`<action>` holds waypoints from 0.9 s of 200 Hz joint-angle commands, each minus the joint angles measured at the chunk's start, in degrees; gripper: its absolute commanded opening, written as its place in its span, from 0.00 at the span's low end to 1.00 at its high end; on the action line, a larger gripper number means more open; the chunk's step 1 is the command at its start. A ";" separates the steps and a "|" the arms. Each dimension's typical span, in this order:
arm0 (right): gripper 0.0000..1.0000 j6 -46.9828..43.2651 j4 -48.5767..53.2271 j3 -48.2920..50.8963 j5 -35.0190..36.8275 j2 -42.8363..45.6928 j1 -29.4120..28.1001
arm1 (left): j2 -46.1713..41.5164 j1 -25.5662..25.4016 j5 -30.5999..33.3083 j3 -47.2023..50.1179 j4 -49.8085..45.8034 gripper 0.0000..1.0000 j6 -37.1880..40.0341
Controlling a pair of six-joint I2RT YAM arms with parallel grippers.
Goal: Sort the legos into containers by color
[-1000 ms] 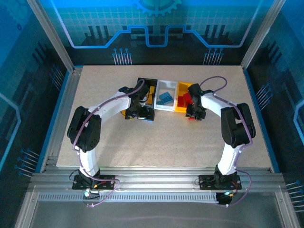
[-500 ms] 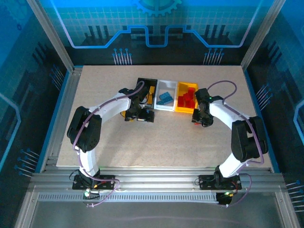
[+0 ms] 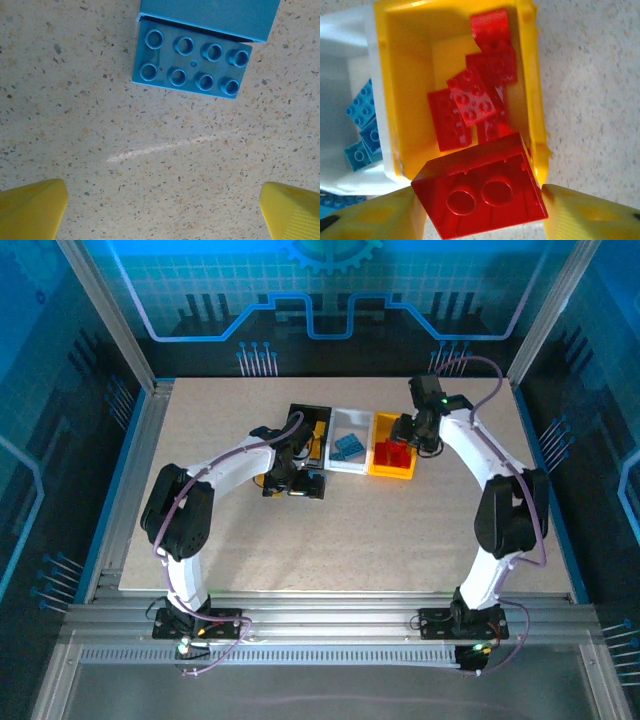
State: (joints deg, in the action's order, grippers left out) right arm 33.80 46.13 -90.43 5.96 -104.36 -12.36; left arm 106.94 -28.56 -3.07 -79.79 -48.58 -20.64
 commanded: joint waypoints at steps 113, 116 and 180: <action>0.65 3.19 1.68 21.95 -3.60 18.29 -2.49 | 13.23 0.43 2.27 -12.42 -0.19 0.95 5.38; 0.65 3.28 1.70 22.23 -3.73 18.55 -2.43 | 13.77 0.43 2.36 -12.94 -0.28 0.95 5.67; 0.66 3.73 3.35 22.11 -3.23 20.23 -2.21 | 20.21 0.40 1.73 -18.49 -1.13 0.88 7.03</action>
State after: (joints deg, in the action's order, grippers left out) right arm 36.45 47.62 -68.14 2.74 -85.56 -14.24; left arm 125.14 -28.56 -1.23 -96.73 -48.64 -14.76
